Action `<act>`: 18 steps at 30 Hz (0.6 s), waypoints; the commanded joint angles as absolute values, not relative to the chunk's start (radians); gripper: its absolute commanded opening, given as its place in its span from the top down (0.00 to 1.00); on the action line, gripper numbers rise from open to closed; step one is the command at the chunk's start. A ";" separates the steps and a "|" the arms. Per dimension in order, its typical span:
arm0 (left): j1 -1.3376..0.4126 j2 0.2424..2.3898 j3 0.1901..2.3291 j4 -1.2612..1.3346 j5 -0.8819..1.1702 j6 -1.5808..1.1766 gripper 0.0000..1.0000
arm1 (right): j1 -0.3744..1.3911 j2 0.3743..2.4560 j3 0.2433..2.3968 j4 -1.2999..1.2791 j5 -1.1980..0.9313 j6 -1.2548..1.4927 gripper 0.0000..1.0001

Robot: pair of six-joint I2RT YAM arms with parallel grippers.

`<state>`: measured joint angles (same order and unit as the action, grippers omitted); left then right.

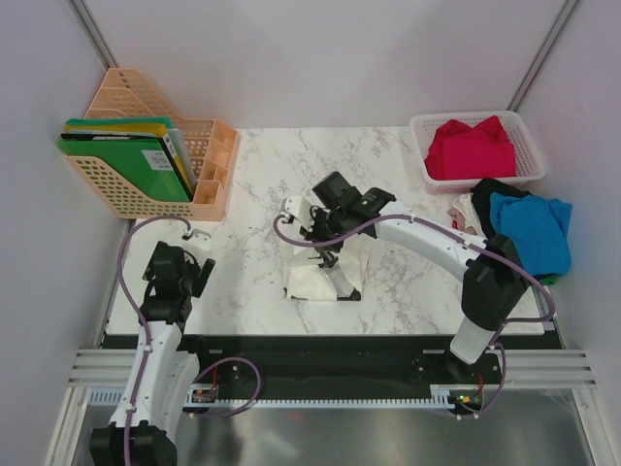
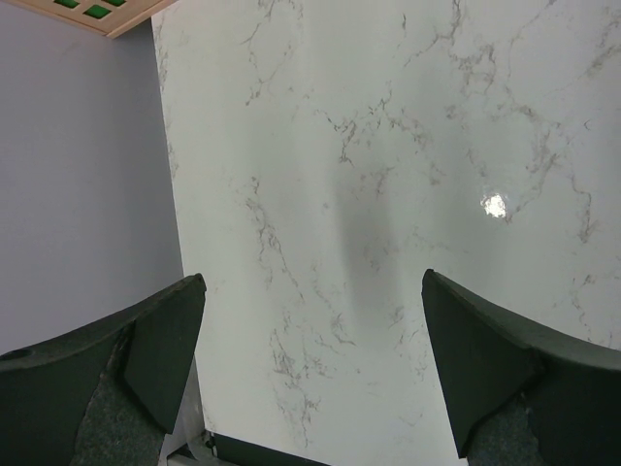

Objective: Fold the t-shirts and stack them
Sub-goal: Smooth out wrinkles on the folded tshirt

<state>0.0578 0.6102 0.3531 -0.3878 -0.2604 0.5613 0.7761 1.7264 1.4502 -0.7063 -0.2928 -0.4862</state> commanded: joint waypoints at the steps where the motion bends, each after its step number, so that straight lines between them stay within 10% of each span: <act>1: 0.061 0.598 0.350 -0.356 -0.261 0.543 0.00 | 0.814 1.672 1.451 -0.696 -0.270 -0.463 1.00; 18: 0.063 0.589 0.350 -0.362 -0.255 0.543 0.00 | 0.838 1.917 1.601 -0.620 -0.163 -0.486 1.00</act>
